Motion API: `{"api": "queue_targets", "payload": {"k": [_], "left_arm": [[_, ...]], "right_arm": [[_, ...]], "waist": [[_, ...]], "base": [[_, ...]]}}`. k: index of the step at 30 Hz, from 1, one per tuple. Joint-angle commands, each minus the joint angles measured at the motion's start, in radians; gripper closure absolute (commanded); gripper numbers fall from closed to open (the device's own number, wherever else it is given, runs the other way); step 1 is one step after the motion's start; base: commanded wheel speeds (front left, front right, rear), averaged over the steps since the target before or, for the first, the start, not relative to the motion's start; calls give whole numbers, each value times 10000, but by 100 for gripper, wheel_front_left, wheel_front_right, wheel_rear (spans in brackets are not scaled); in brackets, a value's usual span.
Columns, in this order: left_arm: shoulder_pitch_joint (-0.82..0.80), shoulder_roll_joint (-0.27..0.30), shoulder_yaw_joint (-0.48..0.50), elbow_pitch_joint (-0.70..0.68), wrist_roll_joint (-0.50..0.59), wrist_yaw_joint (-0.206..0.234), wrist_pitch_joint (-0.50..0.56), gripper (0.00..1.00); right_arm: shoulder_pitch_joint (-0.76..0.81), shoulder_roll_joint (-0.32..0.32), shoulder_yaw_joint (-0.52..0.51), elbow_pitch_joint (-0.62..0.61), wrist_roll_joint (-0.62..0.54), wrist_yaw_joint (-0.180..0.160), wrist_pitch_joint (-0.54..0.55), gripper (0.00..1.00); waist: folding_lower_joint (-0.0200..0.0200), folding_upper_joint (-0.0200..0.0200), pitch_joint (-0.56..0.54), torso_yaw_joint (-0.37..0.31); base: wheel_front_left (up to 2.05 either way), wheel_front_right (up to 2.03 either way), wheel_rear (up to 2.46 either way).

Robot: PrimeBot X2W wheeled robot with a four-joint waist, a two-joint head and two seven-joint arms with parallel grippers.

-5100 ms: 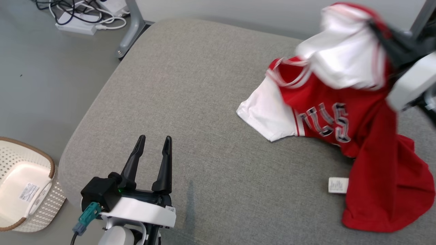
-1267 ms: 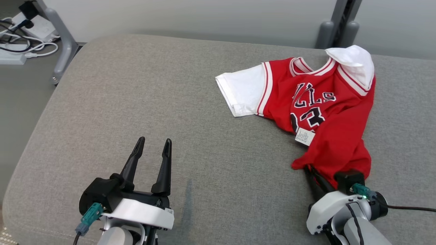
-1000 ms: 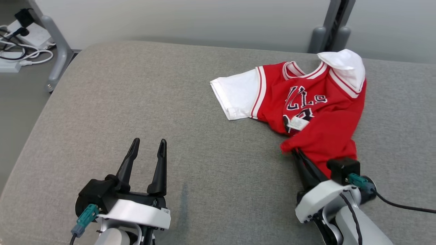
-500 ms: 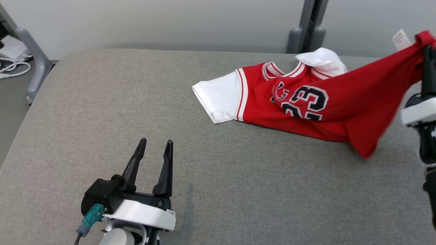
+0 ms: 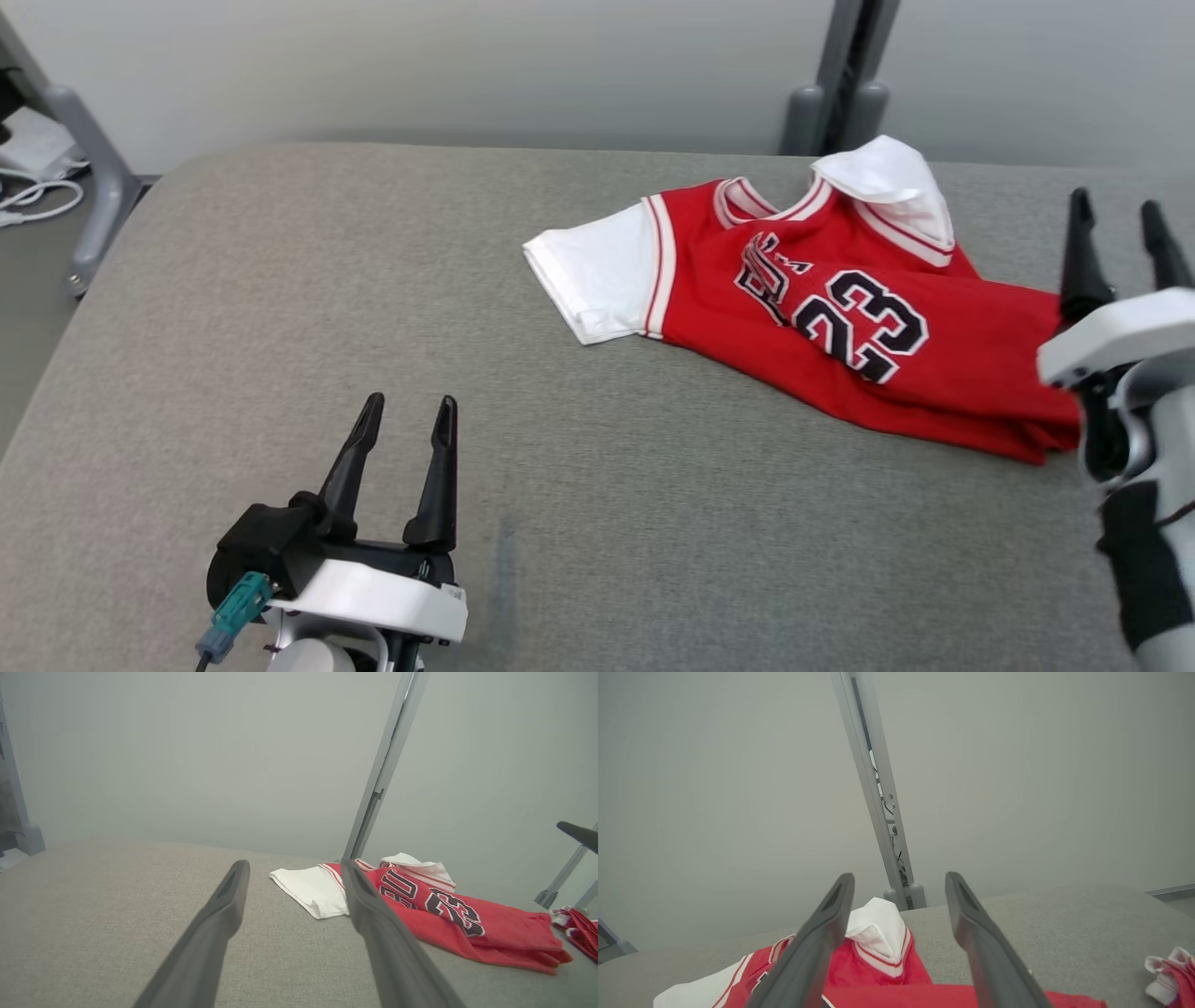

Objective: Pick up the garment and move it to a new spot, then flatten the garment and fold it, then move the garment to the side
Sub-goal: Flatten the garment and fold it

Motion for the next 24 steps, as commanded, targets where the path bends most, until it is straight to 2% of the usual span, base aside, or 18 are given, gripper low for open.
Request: {"api": "queue_targets", "payload": {"k": [1,5,6,11,16,19,24], "left_arm": [[16,20,65,-76,92,15,-18,0],[84,37,370,-135,194,-16,-19,0],[17,23,517,-155,259,-51,-19,0],[-394,32,1137,95,421,0,-18,0],[-1279,220,1907,1121,709,270,-18,0],[-2046,498,2212,2063,791,459,15,0],[-3616,1229,2557,3704,888,855,769,0]], "right_arm": [[380,53,147,-221,175,-11,-105,0],[1445,657,1225,-1636,787,-8,-148,0],[2126,766,1803,-2468,1066,-8,-152,0],[3487,1061,3052,-4321,1295,-8,-132,0],[4270,1241,3580,-5605,1145,-8,62,0],[4444,1301,3739,-6153,950,-8,213,0],[4522,1367,3957,-6915,727,-8,348,0]], "waist": [[0,0,-51,-259],[0,0,-74,-944],[0,0,-24,-1352],[0,0,325,-2436],[0,0,863,-3435],[0,0,1250,-3913],[0,0,1847,-4477]], "base": [[0,0,0],[0,0,0],[0,0,0],[0,0,0],[0,0,0],[0,0,0],[0,0,0]]}}
